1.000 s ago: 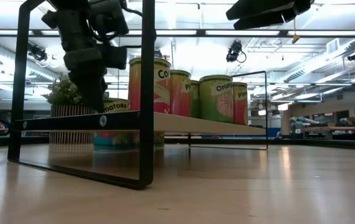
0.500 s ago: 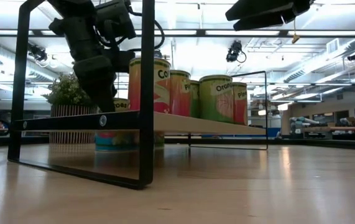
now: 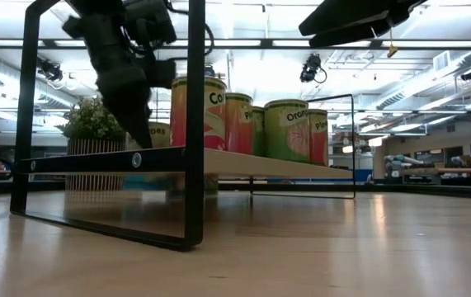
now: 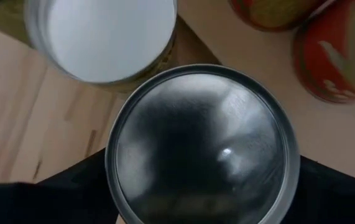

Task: Pick and place cans onto a shelf
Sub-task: Put the canned tomatoes on the shelf

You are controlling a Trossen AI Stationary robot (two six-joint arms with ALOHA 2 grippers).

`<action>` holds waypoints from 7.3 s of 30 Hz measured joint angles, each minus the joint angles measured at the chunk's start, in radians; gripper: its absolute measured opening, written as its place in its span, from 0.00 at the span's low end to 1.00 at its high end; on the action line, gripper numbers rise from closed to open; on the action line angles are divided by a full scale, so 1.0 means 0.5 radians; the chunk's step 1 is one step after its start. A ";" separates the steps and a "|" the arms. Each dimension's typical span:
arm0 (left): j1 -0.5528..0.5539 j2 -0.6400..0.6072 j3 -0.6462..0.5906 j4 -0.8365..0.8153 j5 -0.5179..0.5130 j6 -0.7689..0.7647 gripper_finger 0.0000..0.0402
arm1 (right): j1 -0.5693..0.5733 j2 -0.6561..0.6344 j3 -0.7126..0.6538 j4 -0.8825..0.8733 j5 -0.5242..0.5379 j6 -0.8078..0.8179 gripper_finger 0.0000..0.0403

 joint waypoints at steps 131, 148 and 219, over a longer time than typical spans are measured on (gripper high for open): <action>-0.469 -0.003 0.679 0.707 -0.479 0.105 0.98 | -0.168 0.362 -0.490 2.693 -0.434 -1.427 0.83; -0.475 -0.004 0.678 0.839 -0.374 0.158 0.98 | -0.425 0.363 -0.455 2.504 -0.610 -1.251 0.83; -0.642 -0.115 0.678 0.357 -0.366 0.102 0.98 | 0.293 0.589 -0.270 1.823 0.847 -1.435 0.96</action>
